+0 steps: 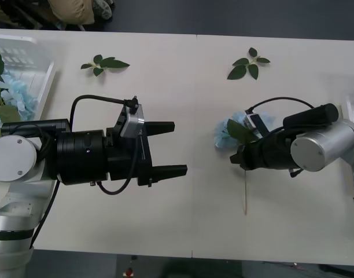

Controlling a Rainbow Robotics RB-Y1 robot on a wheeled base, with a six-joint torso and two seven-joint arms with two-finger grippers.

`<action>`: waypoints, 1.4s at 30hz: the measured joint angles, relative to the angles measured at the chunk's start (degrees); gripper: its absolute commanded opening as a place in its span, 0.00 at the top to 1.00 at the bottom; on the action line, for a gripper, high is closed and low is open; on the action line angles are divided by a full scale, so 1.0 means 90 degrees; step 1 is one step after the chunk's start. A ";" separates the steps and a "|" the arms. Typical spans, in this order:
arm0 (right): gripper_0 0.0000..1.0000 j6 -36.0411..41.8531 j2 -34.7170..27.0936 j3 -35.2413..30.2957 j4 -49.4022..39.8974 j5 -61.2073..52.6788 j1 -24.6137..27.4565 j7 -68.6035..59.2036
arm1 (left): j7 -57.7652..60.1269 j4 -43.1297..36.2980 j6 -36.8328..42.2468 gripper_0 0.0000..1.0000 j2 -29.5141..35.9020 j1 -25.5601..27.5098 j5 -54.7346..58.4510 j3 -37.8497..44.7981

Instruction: Put the red flowers into the right box and the blue flowers into the left box

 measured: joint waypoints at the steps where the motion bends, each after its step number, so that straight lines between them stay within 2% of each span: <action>1: 0.92 -0.0047 0.0002 0.0013 0.0045 0.0032 0.0000 0.0003 | 0.0000 0.0000 0.0000 0.00 0.0000 0.0000 0.0000 0.0000; 4: 1.00 -0.0135 0.0007 0.0010 0.0175 0.0113 -0.0001 0.0072 | 0.0000 0.0000 0.0000 0.00 0.0000 0.0000 0.0000 0.0000; 12: 1.00 -0.0171 0.0009 0.0010 0.0629 -0.0015 -0.0150 0.0113 | 0.0000 0.0000 0.0000 0.00 0.0000 0.0000 0.0000 0.0000; 16: 1.00 -0.0177 -0.0045 0.0002 0.0680 -0.0597 -0.0260 0.0270 | 0.0000 0.0000 0.0000 0.00 0.0000 0.0000 0.0000 0.0000; 20: 1.00 -0.0360 -0.0412 -0.0071 0.0465 -0.1650 -0.0231 0.1418 | 0.0000 0.0000 0.0000 0.00 0.0000 0.0000 0.0000 0.0000; 23: 1.00 -0.0482 -0.0887 -0.0515 -0.0058 -0.2845 0.0130 0.2312 | 0.0000 0.0000 0.0000 0.00 0.0000 0.0000 0.0001 0.0000; 25: 1.00 -0.0484 -0.1103 -0.1151 -0.0497 -0.3590 0.0637 0.3045 | 0.0000 -0.0001 0.0000 0.00 0.0000 0.0000 0.0001 0.0000; 27: 1.00 -0.0481 -0.1115 -0.2080 -0.0857 -0.4370 0.1361 0.4140 | 0.0000 -0.0001 0.0000 0.00 0.0000 0.0000 0.0002 0.0000; 30: 1.00 -0.0301 -0.0795 -0.3490 -0.1153 -0.5373 0.2422 0.5850 | 0.0000 -0.0002 0.0000 0.00 0.0000 0.0000 0.0002 0.0000; 33: 1.00 0.0146 -0.0206 -0.4395 -0.1170 -0.5958 0.2950 0.6761 | 0.0000 -0.0002 0.0000 0.00 0.0000 0.0000 0.0002 0.0000; 37: 1.00 0.0928 0.0697 -0.4833 -0.1142 -0.6225 0.2845 0.6966 | 0.0000 -0.0002 0.0000 0.00 0.0000 0.0000 0.0002 0.0000; 42: 1.00 0.1511 0.1643 -0.5021 -0.1135 -0.6229 0.2170 0.7622 | 0.0000 0.0218 -0.0013 0.00 0.0000 0.0181 0.0036 0.0001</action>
